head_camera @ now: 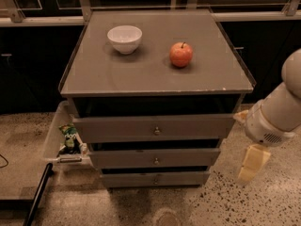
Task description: Open bottom drawer
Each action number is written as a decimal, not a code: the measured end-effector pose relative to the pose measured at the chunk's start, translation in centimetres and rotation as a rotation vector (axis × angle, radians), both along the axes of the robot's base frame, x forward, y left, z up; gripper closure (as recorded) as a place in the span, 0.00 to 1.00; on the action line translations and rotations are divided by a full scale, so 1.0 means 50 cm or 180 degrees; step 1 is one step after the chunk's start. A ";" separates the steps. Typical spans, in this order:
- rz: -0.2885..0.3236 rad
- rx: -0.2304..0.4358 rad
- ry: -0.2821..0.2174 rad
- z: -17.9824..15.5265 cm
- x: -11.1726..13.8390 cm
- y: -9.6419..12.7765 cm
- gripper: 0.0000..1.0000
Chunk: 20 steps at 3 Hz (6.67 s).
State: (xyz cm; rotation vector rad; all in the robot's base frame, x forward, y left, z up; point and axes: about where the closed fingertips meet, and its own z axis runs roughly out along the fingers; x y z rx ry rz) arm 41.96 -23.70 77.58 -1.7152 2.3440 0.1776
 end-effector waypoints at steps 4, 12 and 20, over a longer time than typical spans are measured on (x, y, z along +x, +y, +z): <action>0.0111 0.0164 0.0113 -0.320 0.020 -0.020 0.00; 0.0447 0.0672 -0.0395 -1.005 0.166 -0.014 0.00; 0.1463 0.0467 -0.1378 -1.200 0.354 0.074 0.00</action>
Offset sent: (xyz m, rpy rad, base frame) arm 0.0021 -0.0222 -0.1734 0.0527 0.0102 0.0873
